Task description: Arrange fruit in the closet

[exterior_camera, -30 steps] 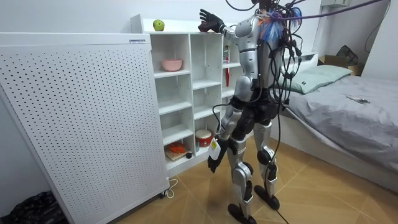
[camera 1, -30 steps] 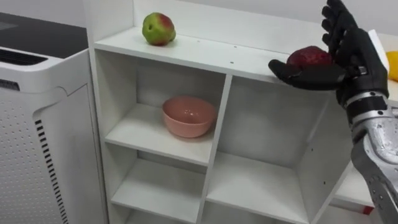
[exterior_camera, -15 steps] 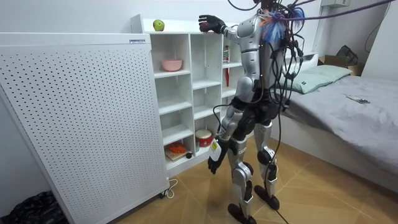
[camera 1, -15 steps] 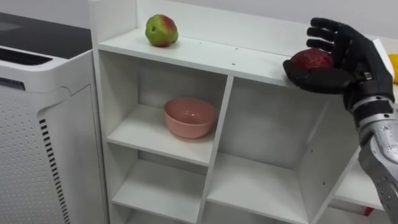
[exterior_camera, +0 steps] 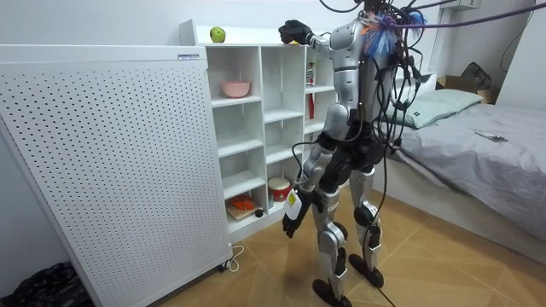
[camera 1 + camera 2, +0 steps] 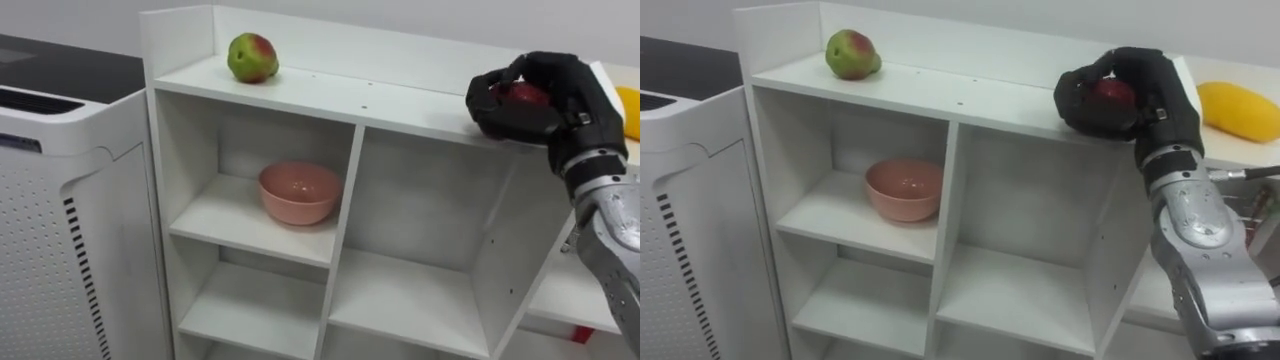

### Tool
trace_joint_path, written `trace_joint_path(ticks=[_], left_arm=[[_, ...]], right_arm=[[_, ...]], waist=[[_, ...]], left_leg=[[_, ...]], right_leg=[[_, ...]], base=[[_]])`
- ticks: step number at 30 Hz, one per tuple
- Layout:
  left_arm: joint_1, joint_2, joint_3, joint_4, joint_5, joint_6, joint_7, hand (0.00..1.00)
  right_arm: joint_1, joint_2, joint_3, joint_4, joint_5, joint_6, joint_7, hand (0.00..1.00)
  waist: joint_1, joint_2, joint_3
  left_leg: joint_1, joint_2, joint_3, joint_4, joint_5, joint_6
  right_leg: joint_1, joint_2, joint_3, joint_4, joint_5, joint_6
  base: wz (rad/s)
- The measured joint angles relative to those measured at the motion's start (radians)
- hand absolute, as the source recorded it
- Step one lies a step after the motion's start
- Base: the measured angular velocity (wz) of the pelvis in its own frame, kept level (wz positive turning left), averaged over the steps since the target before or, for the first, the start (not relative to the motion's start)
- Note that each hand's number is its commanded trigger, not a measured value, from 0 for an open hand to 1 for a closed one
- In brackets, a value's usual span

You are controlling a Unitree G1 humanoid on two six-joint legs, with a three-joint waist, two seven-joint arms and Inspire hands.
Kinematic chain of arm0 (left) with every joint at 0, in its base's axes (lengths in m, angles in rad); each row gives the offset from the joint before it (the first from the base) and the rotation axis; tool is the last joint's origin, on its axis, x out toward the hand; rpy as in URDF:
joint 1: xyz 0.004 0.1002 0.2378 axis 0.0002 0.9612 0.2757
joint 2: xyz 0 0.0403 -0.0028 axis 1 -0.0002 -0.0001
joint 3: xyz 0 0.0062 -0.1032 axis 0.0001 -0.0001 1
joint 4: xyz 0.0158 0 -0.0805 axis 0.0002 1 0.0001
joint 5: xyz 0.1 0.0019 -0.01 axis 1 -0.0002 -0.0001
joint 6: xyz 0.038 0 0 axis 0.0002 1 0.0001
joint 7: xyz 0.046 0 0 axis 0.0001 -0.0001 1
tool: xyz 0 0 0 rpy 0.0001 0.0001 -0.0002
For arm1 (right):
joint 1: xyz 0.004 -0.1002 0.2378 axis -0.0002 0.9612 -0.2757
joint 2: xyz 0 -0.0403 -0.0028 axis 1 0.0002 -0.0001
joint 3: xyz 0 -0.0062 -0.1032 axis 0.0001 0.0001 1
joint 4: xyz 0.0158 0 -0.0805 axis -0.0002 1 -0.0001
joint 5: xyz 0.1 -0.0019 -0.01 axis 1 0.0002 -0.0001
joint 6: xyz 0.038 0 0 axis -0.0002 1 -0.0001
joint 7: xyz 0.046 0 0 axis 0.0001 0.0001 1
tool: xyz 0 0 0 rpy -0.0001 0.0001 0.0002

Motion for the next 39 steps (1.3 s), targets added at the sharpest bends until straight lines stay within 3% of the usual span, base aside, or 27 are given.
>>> trace_joint_path(ticks=[6,12,16,19,22,26,31,34,36,38,39], left_arm=[[-0.004,0.0,-0.002,0.0,-0.003,0.004,0.004,0.0],[-0.01,0.0,-0.002,0.0,-0.009,0.0,0.014,0.0],[-0.008,0.0,-0.002,0.0,-0.002,-0.003,0.015,0.0],[-0.003,0.0,-0.003,0.003,-0.005,-0.005,0.029,0.0],[-0.001,-0.003,-0.023,0.015,-0.009,-0.012,0.048,0.0],[0.019,-0.021,-0.024,0.021,-0.002,-0.02,0.058,0.0],[0.019,-0.018,-0.038,0.046,-0.01,-0.018,0.061,0.0],[0.016,-0.017,-0.055,0.052,-0.017,-0.02,0.066,0.0],[0.006,-0.019,-0.087,0.064,-0.031,-0.023,0.077,0.0],[-0.017,-0.02,-0.121,0.087,-0.041,-0.027,0.09,0.0],[-0.029,-0.02,-0.146,0.094,-0.055,-0.03,0.093,0.0]], right_arm=[[0.0,0.0,0.0,0.0,0.009,0.009,0.007,1.0],[0.006,0.0,0.006,-0.013,0.143,0.027,0.022,1.0],[0.058,0.0,0.006,-0.113,0.164,0.044,0.022,1.0],[0.14,0.001,0.008,-0.282,0.165,0.046,0.028,1.0],[0.214,0.005,0.011,-0.406,0.188,0.046,0.065,1.0],[0.291,0.072,0.012,-0.552,0.19,0.051,0.115,1.0],[0.335,0.117,0.031,-0.621,0.204,0.054,0.153,1.0],[0.367,0.137,0.065,-0.623,0.23,0.051,0.204,1.0],[0.396,0.167,0.089,-0.6,0.288,0.042,0.232,1.0],[0.447,0.198,0.114,-0.57,0.344,0.039,0.253,1.0],[0.471,0.219,0.138,-0.535,0.378,0.039,0.261,1.0]], waist=[[-0.003,0.0,-0.0014],[-0.01,0.001,-0.0019],[-0.013,0.002,-0.0029],[-0.015,0.007,-0.0049],[-0.005,0.016,-0.0073],[-0.008,0.033,-0.0072],[-0.009,0.055,-0.0118],[-0.012,0.056,-0.0115],[-0.01,0.056,-0.0083],[-0.005,0.052,-0.0111],[-0.006,0.05,-0.0079]], left_leg=[[-0.004,0.0,0.002,0.008,0.0,0.0],[-0.006,0.0,0.002,0.012,0.0,-0.001],[-0.01,0.0,0.002,0.013,0.0,-0.001],[-0.014,0.0,0.002,0.011,0.0,-0.001],[-0.007,0.0,0.007,0.007,0.0,-0.001],[-0.016,0.002,0.02,0.006,0.0,-0.001],[-0.017,0.003,0.027,0.008,0.001,-0.001],[-0.031,0.006,0.028,0.011,0.002,-0.002],[-0.037,0.007,0.032,0.016,0.002,-0.002],[-0.056,0.007,0.032,0.024,0.002,-0.002],[-0.071,0.007,0.031,0.032,0.002,-0.002]], right_leg=[[0.0,0.0,0.0,0.0,0.001,-0.001],[0.001,-0.001,0.0,0.0,0.001,-0.002],[-0.003,-0.001,-0.001,0.0,0.001,-0.002],[-0.008,-0.001,0.003,0.0,0.002,-0.003],[-0.008,0.0,0.034,0.0,0.002,-0.003],[-0.022,0.002,0.044,0.0,0.002,-0.003],[-0.024,0.001,0.044,0.002,0.003,-0.005],[-0.035,0.003,0.044,0.004,0.005,-0.008],[-0.044,0.004,0.056,0.004,0.006,-0.01],[-0.062,0.004,0.058,0.01,0.007,-0.011],[-0.077,0.004,0.057,0.018,0.007,-0.011]], base=[[0.0],[0.0],[0.0],[0.0],[-0.05],[-0.11],[-0.04],[0.0],[-0.05],[0.0],[0.0]])
